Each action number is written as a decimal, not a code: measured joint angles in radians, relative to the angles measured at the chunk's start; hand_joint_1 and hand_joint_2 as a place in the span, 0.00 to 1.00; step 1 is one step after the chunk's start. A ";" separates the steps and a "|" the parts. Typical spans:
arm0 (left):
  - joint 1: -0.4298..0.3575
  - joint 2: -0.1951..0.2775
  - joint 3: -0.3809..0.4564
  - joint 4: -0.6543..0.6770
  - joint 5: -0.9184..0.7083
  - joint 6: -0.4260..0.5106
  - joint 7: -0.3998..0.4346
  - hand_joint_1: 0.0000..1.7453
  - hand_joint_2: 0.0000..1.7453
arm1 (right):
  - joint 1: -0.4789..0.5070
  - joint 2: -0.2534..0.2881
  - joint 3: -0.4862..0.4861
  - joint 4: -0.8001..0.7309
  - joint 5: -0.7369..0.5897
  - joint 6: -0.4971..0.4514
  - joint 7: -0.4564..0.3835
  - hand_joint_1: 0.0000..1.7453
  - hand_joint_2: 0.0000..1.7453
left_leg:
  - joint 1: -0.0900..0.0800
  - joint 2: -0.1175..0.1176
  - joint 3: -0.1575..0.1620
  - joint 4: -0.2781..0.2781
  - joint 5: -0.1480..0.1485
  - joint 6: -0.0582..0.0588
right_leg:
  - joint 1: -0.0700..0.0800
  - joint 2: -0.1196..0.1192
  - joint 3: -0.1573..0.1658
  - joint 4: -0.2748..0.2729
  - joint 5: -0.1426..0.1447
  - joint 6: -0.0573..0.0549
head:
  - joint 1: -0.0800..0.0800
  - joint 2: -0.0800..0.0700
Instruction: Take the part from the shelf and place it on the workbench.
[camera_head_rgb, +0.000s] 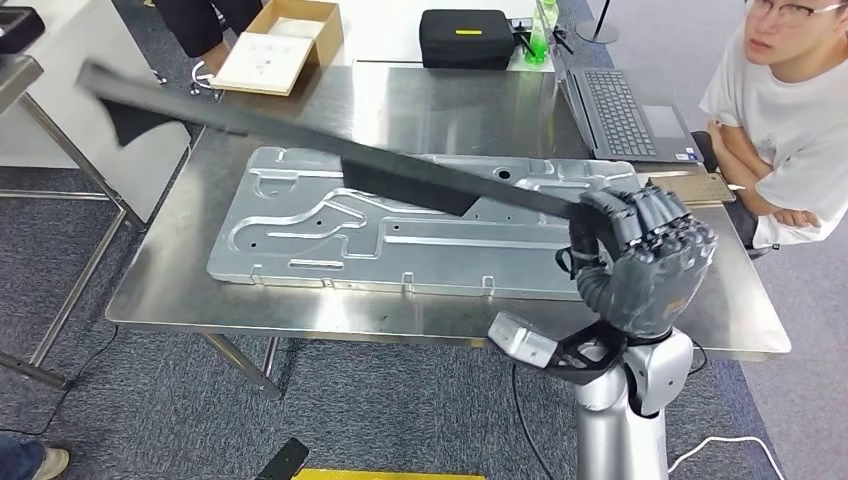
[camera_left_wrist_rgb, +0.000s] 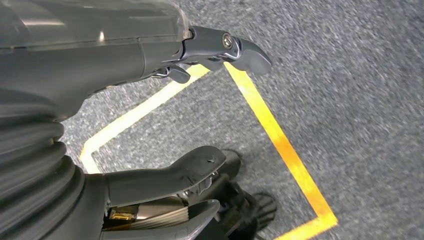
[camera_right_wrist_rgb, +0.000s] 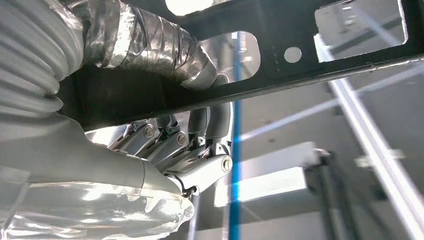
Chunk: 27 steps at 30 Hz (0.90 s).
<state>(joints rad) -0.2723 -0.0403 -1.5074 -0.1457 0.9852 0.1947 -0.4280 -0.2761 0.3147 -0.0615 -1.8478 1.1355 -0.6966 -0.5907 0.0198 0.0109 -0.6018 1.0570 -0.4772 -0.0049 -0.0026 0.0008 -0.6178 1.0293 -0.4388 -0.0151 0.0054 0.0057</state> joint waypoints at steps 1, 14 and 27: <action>0.000 0.000 0.000 0.000 0.001 0.000 -0.002 0.00 1.00 | -0.008 -0.004 -0.005 0.007 -0.002 0.000 0.017 1.00 1.00 | 0.000 -0.001 -0.016 0.037 -0.023 -0.002 | -0.001 0.000 0.004 -0.006 0.003 -0.007 | 0.000 0.000; 0.006 0.009 0.000 0.000 0.018 -0.009 -0.027 0.00 1.00 | -0.086 -0.187 -0.021 0.178 0.080 0.000 0.260 1.00 1.00 | -0.006 -0.006 -0.007 -0.017 0.031 0.027 | 0.009 0.012 -0.002 0.016 -0.009 0.013 | -0.001 0.000; 0.008 0.016 0.000 0.000 0.040 -0.039 -0.071 0.00 1.00 | -0.117 -0.417 -0.023 0.381 0.169 0.000 0.414 1.00 1.00 | -0.005 -0.007 -0.003 -0.030 0.037 0.018 | -0.019 -0.001 -0.005 0.010 -0.004 0.046 | -0.001 0.000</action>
<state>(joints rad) -0.2647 -0.0248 -1.5076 -0.1457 1.0250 0.1553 -0.4994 -0.3926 -0.1022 -0.0847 -1.4668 1.3049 -0.6964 -0.1770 0.0151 0.0038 -0.6045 1.0266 -0.4400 0.0132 -0.0212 -0.0004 -0.6227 1.0389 -0.4430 0.0308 0.0045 0.0057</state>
